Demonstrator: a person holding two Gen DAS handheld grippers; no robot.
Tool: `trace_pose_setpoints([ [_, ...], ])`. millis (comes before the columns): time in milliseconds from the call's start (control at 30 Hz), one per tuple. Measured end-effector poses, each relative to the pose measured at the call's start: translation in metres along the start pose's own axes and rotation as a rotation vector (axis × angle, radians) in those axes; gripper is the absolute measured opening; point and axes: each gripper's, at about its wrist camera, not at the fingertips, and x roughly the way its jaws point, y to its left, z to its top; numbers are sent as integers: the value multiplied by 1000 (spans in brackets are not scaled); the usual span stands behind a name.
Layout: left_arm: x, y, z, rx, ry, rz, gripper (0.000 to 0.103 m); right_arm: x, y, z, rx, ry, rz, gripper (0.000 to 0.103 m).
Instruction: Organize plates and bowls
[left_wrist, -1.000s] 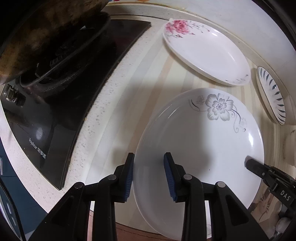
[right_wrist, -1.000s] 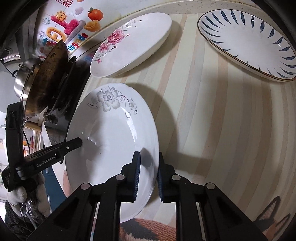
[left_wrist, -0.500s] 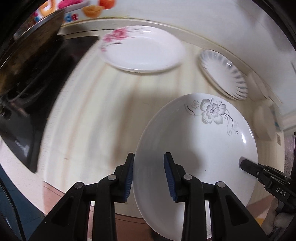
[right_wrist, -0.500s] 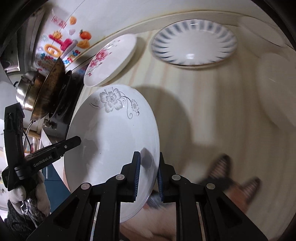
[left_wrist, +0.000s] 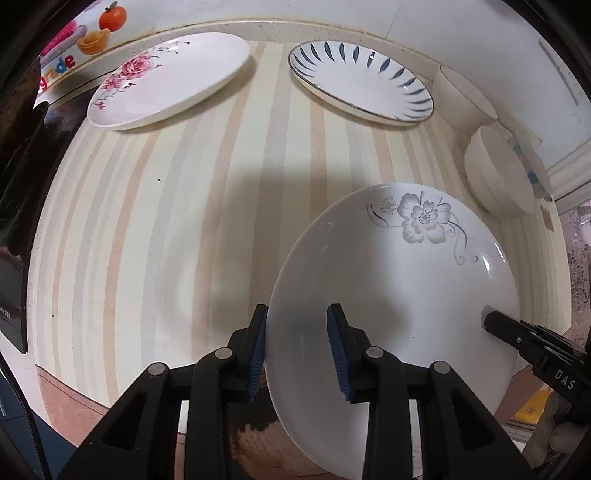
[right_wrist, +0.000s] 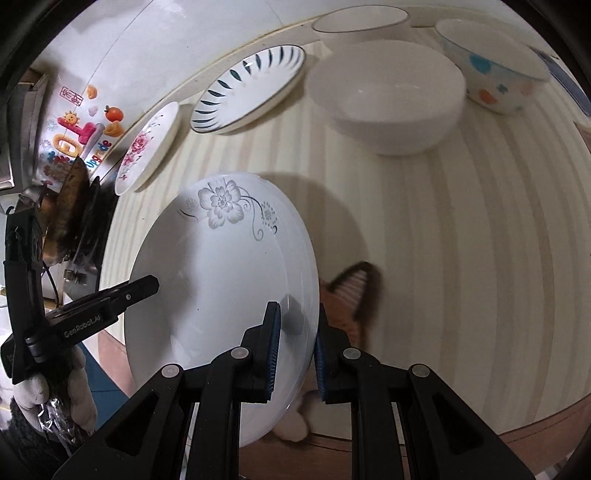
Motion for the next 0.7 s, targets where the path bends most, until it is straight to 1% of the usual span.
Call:
trace_pose_setpoints([
  [133, 5, -2, 0, 5, 11, 22, 29, 3, -6, -1, 9, -8, 1, 18],
  [367, 12, -8, 3, 24, 15, 56, 29, 7, -3, 2, 7, 2, 7, 18],
  [467, 13, -17, 6, 33, 17, 56, 29, 12, -2, 5, 8, 35, 0, 18],
  [500, 11, -16, 6, 25, 29, 46, 29, 15, -4, 5, 17, 60, 3, 19],
  [567, -3, -11, 9, -1, 24, 27, 29, 14, -5, 7, 26, 105, 1, 20],
  [667, -41, 4, 19, -62, -45, 10, 31, -9, -4, 10, 15, 123, -53, 21],
  [700, -56, 12, 27, -92, -74, 14, 34, -23, 1, 15, -2, 119, -69, 26],
])
